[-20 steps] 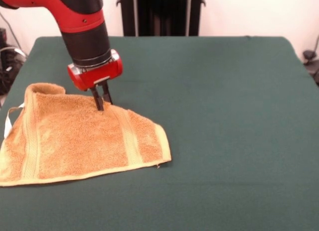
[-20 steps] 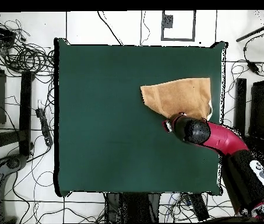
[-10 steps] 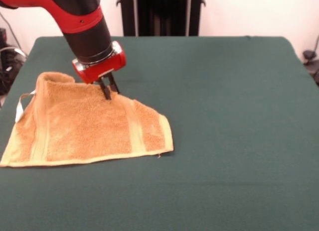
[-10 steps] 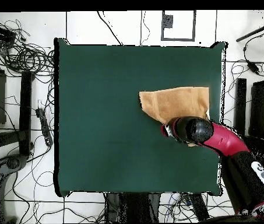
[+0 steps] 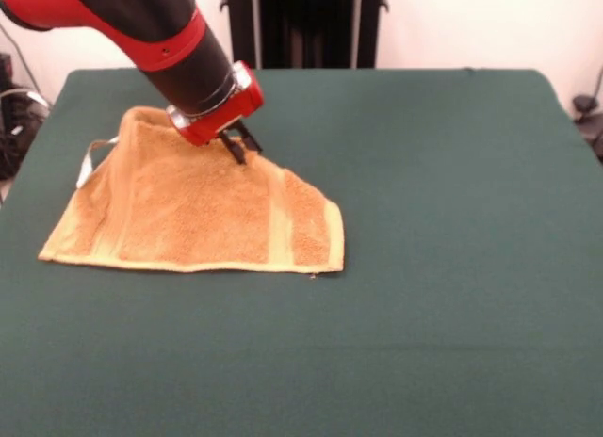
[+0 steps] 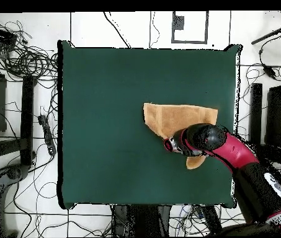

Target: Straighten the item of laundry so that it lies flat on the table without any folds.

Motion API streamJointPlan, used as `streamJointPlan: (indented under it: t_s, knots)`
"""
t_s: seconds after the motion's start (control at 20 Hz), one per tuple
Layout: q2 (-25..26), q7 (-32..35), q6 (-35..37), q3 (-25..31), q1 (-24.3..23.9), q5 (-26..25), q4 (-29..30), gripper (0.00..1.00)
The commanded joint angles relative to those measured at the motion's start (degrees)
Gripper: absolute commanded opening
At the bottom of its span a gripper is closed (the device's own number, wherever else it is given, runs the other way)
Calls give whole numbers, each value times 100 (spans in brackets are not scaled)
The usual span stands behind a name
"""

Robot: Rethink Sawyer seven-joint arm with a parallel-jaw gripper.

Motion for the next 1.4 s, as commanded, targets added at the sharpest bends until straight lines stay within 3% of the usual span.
streamJointPlan:
  t_s: [0.05,0.55,0.95,1.2,1.4]
  knots:
    - [293,938,760,688,93,766,845,0]
    - [213,755,1082,871,12,1254,1014,0]
    - [-225,599,1286,1406,-426,1777,1590,0]
    - [-160,402,1785,1459,-571,1744,1314,0]
    - [323,184,1692,1321,-562,1498,715,0]
